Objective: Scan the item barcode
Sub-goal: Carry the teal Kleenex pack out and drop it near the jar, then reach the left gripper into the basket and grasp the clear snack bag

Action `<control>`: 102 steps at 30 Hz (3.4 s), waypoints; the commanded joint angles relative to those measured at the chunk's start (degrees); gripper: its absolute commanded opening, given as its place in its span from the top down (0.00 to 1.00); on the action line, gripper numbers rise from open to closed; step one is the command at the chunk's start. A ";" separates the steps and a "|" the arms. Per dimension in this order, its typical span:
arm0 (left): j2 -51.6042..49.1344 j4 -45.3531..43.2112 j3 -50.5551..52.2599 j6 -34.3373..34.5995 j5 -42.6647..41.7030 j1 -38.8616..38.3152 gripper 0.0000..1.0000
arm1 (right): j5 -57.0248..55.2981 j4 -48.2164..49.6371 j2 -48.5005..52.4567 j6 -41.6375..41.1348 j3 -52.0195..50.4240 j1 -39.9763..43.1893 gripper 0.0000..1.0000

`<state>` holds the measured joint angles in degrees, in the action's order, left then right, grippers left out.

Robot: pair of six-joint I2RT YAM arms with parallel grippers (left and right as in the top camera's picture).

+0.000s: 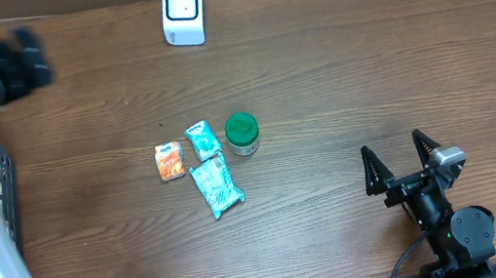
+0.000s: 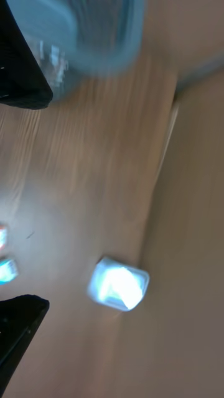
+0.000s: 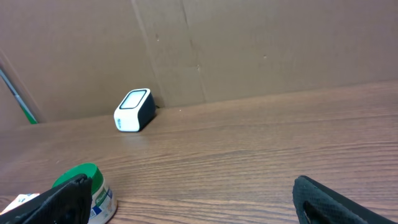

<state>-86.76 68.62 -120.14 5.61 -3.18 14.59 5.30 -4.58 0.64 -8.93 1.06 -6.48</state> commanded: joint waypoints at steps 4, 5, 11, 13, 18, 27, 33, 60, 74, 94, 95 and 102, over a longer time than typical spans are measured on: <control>-0.52 -1.81 -1.49 14.80 1.55 21.40 0.05 | -0.52 0.17 -0.35 0.20 -0.59 -0.26 0.00; -1.05 -0.98 -1.46 14.80 1.22 23.80 0.06 | -0.52 0.17 -0.35 0.20 -0.59 -0.26 0.00; -7.58 6.82 -0.35 14.80 3.15 34.29 0.08 | -0.52 0.17 -0.35 0.20 -0.59 -0.26 0.00; -10.51 8.79 0.42 14.71 3.17 35.87 0.09 | -0.52 0.17 -0.35 0.20 -0.59 -0.26 0.00; -16.28 8.15 6.38 9.09 1.70 36.81 0.08 | -0.52 0.17 -0.35 0.20 -0.59 -0.26 0.00; -16.52 -5.77 26.49 7.63 -1.11 37.57 0.00 | -0.52 0.17 -0.35 0.20 -0.59 -0.26 0.00; -16.72 -16.04 36.41 7.19 -2.38 37.64 0.00 | -0.52 0.17 -0.35 0.20 -0.59 -0.26 0.00; -24.44 -35.65 52.63 4.68 -2.43 38.64 0.31 | -0.52 0.17 -0.35 0.20 -0.59 -0.26 0.00; -22.88 -28.83 48.13 2.99 -2.21 38.66 0.96 | -0.52 0.17 -0.35 0.20 -0.59 -0.26 0.00; -26.21 -33.38 38.45 -27.93 -3.19 38.64 0.16 | -0.52 0.17 -0.35 0.20 -0.59 -0.26 0.00; -26.71 -33.33 38.45 -27.93 -3.43 38.64 0.16 | -0.52 0.17 -0.35 0.20 -0.59 -0.26 0.00; -30.18 -33.00 38.45 -27.87 -4.42 38.60 0.24 | -0.52 0.17 -0.35 0.20 -0.59 -0.26 0.00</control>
<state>-114.02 35.09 -81.71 -20.56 -6.90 53.15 5.10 -4.64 0.64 -8.95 1.06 -6.48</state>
